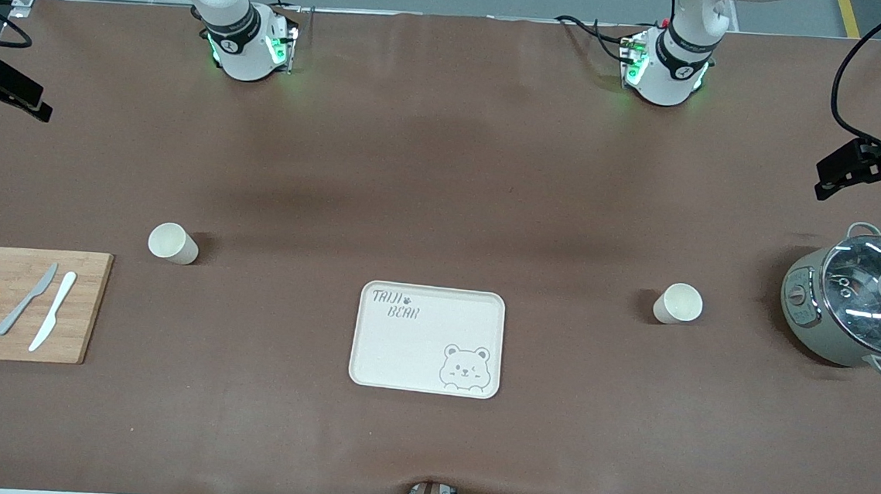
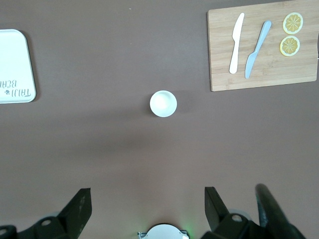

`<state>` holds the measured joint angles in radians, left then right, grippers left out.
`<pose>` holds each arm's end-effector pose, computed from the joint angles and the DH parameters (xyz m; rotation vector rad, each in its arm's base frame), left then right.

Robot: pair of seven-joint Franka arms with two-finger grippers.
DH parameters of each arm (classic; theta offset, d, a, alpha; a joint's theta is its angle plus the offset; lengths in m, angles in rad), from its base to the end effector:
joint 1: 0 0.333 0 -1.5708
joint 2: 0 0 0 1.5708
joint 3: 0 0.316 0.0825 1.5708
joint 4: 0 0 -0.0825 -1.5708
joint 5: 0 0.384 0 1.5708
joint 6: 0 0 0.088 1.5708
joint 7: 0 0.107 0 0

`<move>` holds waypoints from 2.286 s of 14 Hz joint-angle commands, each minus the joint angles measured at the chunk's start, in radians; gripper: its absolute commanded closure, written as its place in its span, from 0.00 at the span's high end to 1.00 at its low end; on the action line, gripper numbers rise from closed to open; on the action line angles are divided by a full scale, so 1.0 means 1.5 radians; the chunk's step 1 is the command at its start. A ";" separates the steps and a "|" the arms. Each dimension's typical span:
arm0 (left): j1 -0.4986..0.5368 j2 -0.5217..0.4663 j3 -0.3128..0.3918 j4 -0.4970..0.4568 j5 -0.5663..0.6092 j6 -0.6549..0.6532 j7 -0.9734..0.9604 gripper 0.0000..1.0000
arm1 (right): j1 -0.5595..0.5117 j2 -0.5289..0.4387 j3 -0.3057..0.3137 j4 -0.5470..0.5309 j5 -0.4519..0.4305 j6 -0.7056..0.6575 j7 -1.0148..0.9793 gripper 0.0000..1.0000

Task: Place white IKEA cup upright on tray with both arms
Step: 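Reach the left gripper toward the white cup beside the steel pot, then grasp the cup with the left gripper while the right gripper grasps the other cup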

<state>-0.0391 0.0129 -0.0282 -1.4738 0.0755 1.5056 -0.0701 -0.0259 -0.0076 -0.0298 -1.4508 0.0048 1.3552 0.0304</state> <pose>0.5516 -0.0286 0.6574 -3.0679 -0.0129 -0.0368 0.5279 -0.0289 0.6660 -3.1296 0.1335 0.1378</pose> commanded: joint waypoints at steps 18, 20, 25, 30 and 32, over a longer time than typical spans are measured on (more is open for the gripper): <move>0.009 0.201 -0.018 -0.149 0.007 0.325 -0.111 1.00 | -0.005 0.085 0.005 0.020 -0.009 0.015 -0.005 1.00; 0.006 0.223 -0.018 -0.182 0.007 0.370 -0.112 1.00 | -0.007 0.092 0.005 0.021 -0.011 0.015 -0.004 1.00; 0.005 0.258 -0.019 -0.222 0.007 0.430 -0.111 1.00 | -0.017 0.139 0.002 0.017 -0.007 0.043 0.003 1.00; 0.014 0.299 -0.019 -0.223 0.007 0.447 -0.111 1.00 | -0.034 0.183 0.004 -0.061 0.006 0.126 0.006 1.00; 0.018 0.300 -0.018 -0.240 0.007 0.447 -0.110 1.00 | -0.047 0.180 0.004 -0.142 0.006 0.221 0.005 1.00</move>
<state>-0.0213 0.4667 -0.0503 -1.8084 0.0756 2.1626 -0.2212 -0.0712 0.2886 -0.0334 -1.5454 0.0036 1.5853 0.0300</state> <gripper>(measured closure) 0.000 0.000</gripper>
